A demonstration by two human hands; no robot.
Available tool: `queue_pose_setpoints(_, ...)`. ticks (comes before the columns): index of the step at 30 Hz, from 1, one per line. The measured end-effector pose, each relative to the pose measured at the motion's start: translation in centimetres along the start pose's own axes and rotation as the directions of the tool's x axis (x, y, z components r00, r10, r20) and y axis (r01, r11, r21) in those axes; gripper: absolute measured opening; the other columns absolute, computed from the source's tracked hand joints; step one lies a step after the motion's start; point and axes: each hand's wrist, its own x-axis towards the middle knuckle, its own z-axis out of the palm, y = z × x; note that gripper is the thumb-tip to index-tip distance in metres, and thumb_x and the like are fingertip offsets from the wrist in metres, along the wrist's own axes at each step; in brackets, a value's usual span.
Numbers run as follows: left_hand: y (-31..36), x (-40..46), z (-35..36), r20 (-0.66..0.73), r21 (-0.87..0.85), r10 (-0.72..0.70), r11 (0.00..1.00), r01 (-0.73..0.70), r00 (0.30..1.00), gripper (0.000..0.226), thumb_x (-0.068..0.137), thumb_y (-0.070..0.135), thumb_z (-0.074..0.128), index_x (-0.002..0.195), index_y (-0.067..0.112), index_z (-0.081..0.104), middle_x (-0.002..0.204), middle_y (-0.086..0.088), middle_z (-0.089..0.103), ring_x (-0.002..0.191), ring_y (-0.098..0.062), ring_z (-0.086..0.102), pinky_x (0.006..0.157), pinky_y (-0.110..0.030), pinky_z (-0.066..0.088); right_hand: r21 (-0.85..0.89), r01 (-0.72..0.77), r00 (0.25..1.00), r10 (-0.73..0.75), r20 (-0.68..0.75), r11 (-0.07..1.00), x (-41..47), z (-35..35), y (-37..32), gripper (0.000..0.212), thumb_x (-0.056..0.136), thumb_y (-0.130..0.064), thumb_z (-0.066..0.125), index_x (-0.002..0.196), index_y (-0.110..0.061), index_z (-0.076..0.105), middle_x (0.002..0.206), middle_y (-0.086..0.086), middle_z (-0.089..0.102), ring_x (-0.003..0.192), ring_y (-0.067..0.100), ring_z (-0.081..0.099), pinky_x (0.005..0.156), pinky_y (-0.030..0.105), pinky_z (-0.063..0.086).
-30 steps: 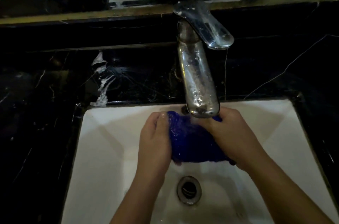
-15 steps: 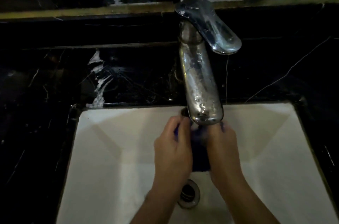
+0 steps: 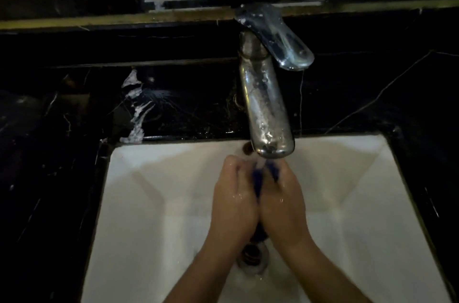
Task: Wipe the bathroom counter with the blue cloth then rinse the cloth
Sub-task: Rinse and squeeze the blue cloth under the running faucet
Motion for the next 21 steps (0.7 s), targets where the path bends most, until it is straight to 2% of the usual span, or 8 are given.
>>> queue_pose_setpoints(3,0.0,0.3,0.9,0.014,-0.090,-0.026,0.996,0.027,1.000,0.011,0.104,0.014,0.055,0.098,0.005,0.059,0.081,-0.008,0.070,0.072,-0.012,0.065,0.062,-0.028,0.052,-0.100,0.047,0.999,-0.048,-0.004,0.994,1.2,-0.4,0.0,0.020,0.099,-0.041,0.053,0.097,-0.026,0.066,0.079,-0.002,0.070,0.072,0.008,0.066,0.067,0.027,0.052)
queue_pose_setpoints(6,-0.4,0.0,2.0,-0.072,0.020,0.024,1.000,-0.023,0.997,0.031,0.104,0.039,0.048,0.092,0.014,0.062,0.078,-0.003,0.069,0.070,-0.010,0.066,0.061,-0.029,0.053,-0.088,0.032,0.998,-0.036,-0.046,0.996,1.8,-1.0,-0.1,0.036,0.101,-0.038,0.051,0.073,-0.018,0.061,0.065,-0.003,0.066,0.059,0.007,0.059,0.059,0.027,0.045)
queue_pose_setpoints(9,-0.8,0.1,1.9,-0.079,0.124,0.111,0.987,-0.101,0.991,0.020,0.102,0.020,0.051,0.087,0.017,0.063,0.073,0.008,0.063,0.070,0.004,0.062,0.064,-0.016,0.047,-0.214,0.076,0.997,-0.072,0.027,0.974,2.0,-0.6,-1.0,0.039,0.100,-0.045,0.048,0.071,-0.021,0.059,0.062,-0.004,0.064,0.058,0.005,0.060,0.054,0.017,0.042)
queue_pose_setpoints(11,-0.3,0.5,1.2,-0.109,0.110,0.089,0.991,-0.077,0.990,0.024,0.103,0.017,0.050,0.083,0.012,0.061,0.070,0.006,0.062,0.064,0.000,0.060,0.058,-0.017,0.045,-0.180,0.072,0.996,-0.062,0.059,0.981,2.2,-0.4,-1.2,0.043,0.094,-0.049,0.045,0.068,-0.018,0.058,0.059,-0.003,0.061,0.056,0.008,0.057,0.052,0.018,0.038)
queue_pose_setpoints(13,0.8,0.9,0.6,-0.058,0.198,0.167,0.968,-0.153,0.984,0.021,0.102,0.015,0.054,0.081,0.015,0.059,0.075,0.005,0.064,0.067,-0.007,0.059,0.064,-0.028,0.047,-0.134,0.021,0.999,-0.016,0.040,0.991,2.5,-0.5,-1.3,0.041,0.097,-0.049,0.045,0.074,-0.019,0.060,0.066,-0.003,0.063,0.061,0.013,0.057,0.057,0.024,0.039)
queue_pose_setpoints(15,0.9,1.2,0.3,-0.020,0.278,0.243,0.933,-0.228,0.970,0.016,0.100,0.014,0.056,0.085,0.018,0.059,0.082,0.004,0.067,0.075,-0.012,0.062,0.070,-0.035,0.051,-0.156,0.050,0.998,-0.044,0.041,0.986,2.1,-0.5,-1.5,0.033,0.102,-0.043,0.046,0.081,-0.022,0.060,0.070,-0.004,0.063,0.063,0.008,0.057,0.056,0.017,0.038)
queue_pose_setpoints(18,0.6,1.2,-0.3,-0.009,0.219,0.197,0.957,-0.190,0.980,0.021,0.099,0.026,0.047,0.093,0.014,0.063,0.083,0.002,0.068,0.077,-0.009,0.065,0.070,-0.031,0.053,-0.096,0.091,0.994,-0.085,0.064,0.991,1.1,0.1,-1.4,0.032,0.099,-0.042,0.047,0.082,-0.018,0.061,0.074,-0.001,0.066,0.072,0.019,0.066,0.060,0.021,0.043)
queue_pose_setpoints(21,0.9,0.8,-0.2,-0.054,0.162,0.215,0.965,-0.204,0.975,0.020,0.104,0.009,0.050,0.089,0.007,0.062,0.077,0.002,0.063,0.071,-0.003,0.061,0.068,-0.020,0.048,-0.179,0.201,0.980,-0.196,0.045,0.963,1.5,0.5,-1.7,0.030,0.100,-0.037,0.047,0.090,-0.018,0.068,0.074,0.000,0.070,0.068,0.018,0.066,0.060,0.022,0.043)
